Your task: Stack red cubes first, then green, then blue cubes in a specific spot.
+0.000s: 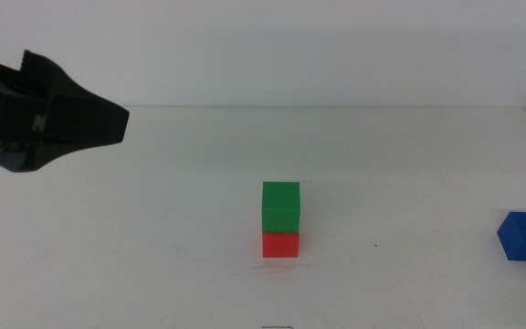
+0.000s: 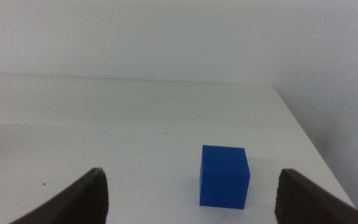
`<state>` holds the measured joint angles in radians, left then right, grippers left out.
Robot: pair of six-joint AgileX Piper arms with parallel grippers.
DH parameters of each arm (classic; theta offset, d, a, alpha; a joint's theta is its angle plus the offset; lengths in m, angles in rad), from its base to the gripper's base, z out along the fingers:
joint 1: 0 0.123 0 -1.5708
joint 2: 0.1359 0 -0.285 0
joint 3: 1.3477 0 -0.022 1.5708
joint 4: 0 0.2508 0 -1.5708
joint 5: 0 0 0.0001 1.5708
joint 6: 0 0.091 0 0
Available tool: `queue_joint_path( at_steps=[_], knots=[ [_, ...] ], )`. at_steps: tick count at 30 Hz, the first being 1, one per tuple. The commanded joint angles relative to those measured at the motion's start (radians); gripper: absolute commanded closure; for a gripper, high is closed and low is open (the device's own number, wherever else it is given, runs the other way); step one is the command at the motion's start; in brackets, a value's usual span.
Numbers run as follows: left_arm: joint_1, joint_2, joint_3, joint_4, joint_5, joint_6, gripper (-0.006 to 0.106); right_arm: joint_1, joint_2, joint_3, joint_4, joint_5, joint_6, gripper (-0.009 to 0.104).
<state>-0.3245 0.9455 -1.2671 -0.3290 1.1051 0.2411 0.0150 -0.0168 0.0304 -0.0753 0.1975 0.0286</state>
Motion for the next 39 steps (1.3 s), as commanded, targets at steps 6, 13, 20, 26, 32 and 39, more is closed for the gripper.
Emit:
queue_joint_path(
  at_steps=[6,13,20,26,32,39],
  knots=[
    [0.001,-0.005,-0.026,-0.03,-0.062,0.001,0.009,0.003,0.136,-0.221,-0.032,0.034,-0.009,0.001],
    [0.001,-0.005,-0.026,-0.03,-0.062,0.001,0.009,0.003,0.385,-0.454,-0.043,0.095,-0.009,0.001],
    [0.001,-0.005,-0.026,-0.03,-0.062,0.001,0.009,0.003,0.651,-0.714,-0.02,0.482,0.012,0.001],
    [0.001,-0.005,-0.026,-0.029,-0.062,0.001,0.009,0.003,0.863,-0.889,0.012,0.79,0.028,0.001],
    [0.001,-0.005,-0.026,-0.025,-0.062,0.001,0.009,0.003,0.959,-0.895,0.054,0.786,0.047,0.001],
    [0.001,-0.005,-0.026,-0.024,-0.062,0.001,0.009,0.003,0.985,-0.895,0.067,0.788,0.058,0.001]
  ],
)
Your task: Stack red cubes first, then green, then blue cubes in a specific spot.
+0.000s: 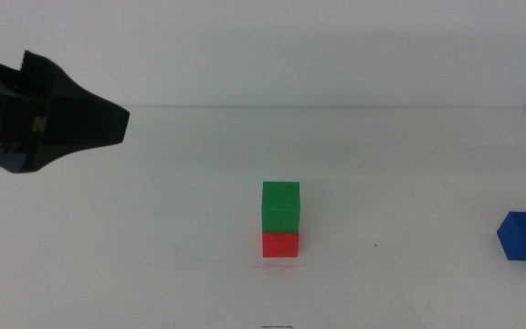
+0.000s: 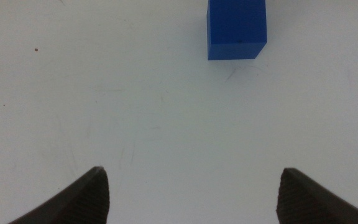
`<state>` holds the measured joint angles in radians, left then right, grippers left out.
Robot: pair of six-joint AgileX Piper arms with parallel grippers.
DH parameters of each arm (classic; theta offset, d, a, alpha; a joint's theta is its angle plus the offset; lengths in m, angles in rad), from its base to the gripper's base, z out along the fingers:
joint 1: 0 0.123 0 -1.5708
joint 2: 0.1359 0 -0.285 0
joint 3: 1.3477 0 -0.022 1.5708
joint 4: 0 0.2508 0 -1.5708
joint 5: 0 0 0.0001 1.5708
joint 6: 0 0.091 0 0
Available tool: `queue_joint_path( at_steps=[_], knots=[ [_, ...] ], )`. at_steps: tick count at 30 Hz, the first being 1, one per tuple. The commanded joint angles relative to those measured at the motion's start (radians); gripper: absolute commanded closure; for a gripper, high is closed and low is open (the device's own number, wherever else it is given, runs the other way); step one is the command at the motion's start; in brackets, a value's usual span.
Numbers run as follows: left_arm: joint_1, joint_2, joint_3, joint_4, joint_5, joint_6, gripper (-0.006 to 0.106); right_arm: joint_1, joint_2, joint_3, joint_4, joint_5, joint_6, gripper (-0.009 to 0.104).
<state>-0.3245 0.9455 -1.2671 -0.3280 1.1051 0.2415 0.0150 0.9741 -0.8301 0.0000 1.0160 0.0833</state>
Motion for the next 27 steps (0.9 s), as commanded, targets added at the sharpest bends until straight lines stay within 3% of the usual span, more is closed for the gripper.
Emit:
queue_joint_path(
  at_steps=[1,14,27],
  knots=[
    [0.001,-0.005,-0.026,-0.025,-0.062,0.0,0.009,0.003,-0.006,-0.034,-0.008,-0.029,0.004,0.001],
    [0.001,-0.005,-0.026,-0.023,-0.062,0.0,0.009,0.003,0.022,-0.066,0.015,0.007,0.036,0.001],
    [0.001,-0.005,-0.026,-0.023,-0.062,0.0,0.009,0.0,0.368,-0.303,-0.016,0.129,-0.005,0.001]
  ],
)
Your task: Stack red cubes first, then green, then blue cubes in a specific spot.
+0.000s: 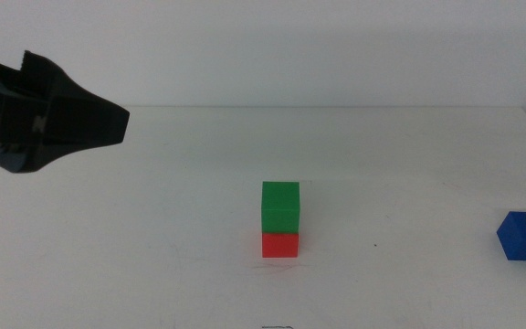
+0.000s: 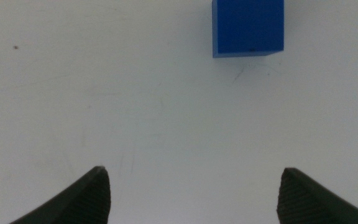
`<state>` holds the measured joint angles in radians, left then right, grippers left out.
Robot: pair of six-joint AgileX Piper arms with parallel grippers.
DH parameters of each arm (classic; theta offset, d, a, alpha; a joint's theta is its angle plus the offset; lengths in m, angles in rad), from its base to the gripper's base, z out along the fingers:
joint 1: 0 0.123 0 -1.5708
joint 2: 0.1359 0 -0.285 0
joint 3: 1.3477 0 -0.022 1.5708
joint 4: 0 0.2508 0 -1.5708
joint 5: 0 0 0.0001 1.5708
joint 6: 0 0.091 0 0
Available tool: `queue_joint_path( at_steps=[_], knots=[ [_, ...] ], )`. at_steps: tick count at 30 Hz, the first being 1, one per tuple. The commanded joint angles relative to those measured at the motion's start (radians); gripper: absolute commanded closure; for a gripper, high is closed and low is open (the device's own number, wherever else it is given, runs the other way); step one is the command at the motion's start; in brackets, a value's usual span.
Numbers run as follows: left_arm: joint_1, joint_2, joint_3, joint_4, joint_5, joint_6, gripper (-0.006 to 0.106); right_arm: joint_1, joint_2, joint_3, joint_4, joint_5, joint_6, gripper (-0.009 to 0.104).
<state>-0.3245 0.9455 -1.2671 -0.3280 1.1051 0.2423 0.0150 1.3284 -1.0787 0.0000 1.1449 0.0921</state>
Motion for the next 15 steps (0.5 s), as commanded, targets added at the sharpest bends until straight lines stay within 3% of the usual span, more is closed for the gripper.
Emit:
queue_joint_path(
  at_steps=[1,7,15],
  knots=[
    [0.001,-0.005,-0.026,-0.023,-0.062,0.0,0.009,0.0,0.039,-0.074,-0.017,0.003,-0.015,0.001],
    [0.001,-0.005,-0.026,-0.023,-0.062,0.0,0.009,0.0,0.161,-0.181,-0.061,-0.002,-0.032,0.001],
    [0.001,-0.005,-0.026,-0.023,-0.062,0.0,0.009,-0.083,0.285,-0.271,-0.057,0.017,-0.046,0.001]
  ],
)
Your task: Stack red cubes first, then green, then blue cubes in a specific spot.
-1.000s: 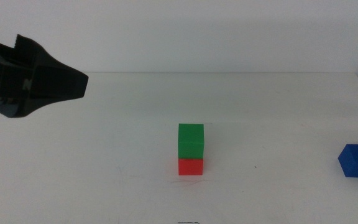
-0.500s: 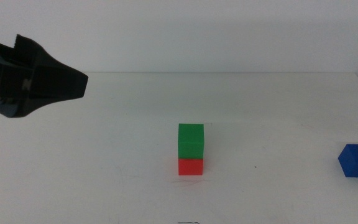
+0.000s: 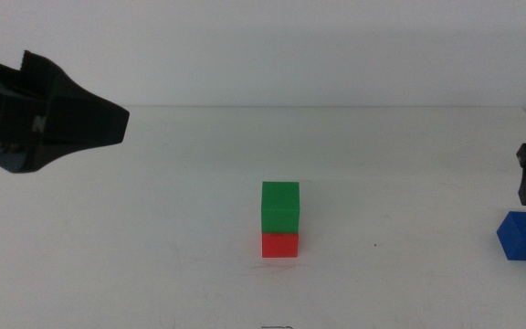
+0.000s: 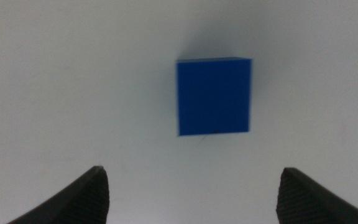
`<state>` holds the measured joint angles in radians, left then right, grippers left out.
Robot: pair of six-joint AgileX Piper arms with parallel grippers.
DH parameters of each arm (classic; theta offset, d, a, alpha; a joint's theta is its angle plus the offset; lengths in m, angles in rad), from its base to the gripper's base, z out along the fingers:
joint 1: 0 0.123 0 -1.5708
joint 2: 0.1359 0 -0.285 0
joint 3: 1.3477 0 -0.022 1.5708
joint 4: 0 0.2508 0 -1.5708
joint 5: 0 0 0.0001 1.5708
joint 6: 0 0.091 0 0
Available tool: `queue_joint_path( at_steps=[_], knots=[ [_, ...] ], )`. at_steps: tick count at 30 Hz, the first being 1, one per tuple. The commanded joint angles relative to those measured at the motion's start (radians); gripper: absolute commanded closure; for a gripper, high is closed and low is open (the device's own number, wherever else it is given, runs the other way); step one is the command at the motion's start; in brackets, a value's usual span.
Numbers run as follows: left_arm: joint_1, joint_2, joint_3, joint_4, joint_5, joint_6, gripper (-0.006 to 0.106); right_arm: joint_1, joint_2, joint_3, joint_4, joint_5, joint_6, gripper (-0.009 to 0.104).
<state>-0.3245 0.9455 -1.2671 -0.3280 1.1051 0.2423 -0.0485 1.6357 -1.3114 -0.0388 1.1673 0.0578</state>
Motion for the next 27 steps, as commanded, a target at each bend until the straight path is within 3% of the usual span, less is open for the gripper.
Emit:
queue_joint_path(
  at_steps=[1,23,27],
  knots=[
    [0.001,-0.005,-0.026,-0.023,-0.062,0.0,0.009,-0.028,-0.011,-0.038,-0.019,-0.012,-0.014,0.001],
    [0.001,-0.005,-0.026,-0.023,-0.062,0.0,0.009,-0.056,0.219,-0.038,-0.026,-0.168,-0.058,0.001],
    [0.001,-0.005,-0.026,-0.023,-0.062,0.0,0.009,-0.056,0.247,-0.038,-0.026,-0.192,-0.058,0.005]
  ],
)
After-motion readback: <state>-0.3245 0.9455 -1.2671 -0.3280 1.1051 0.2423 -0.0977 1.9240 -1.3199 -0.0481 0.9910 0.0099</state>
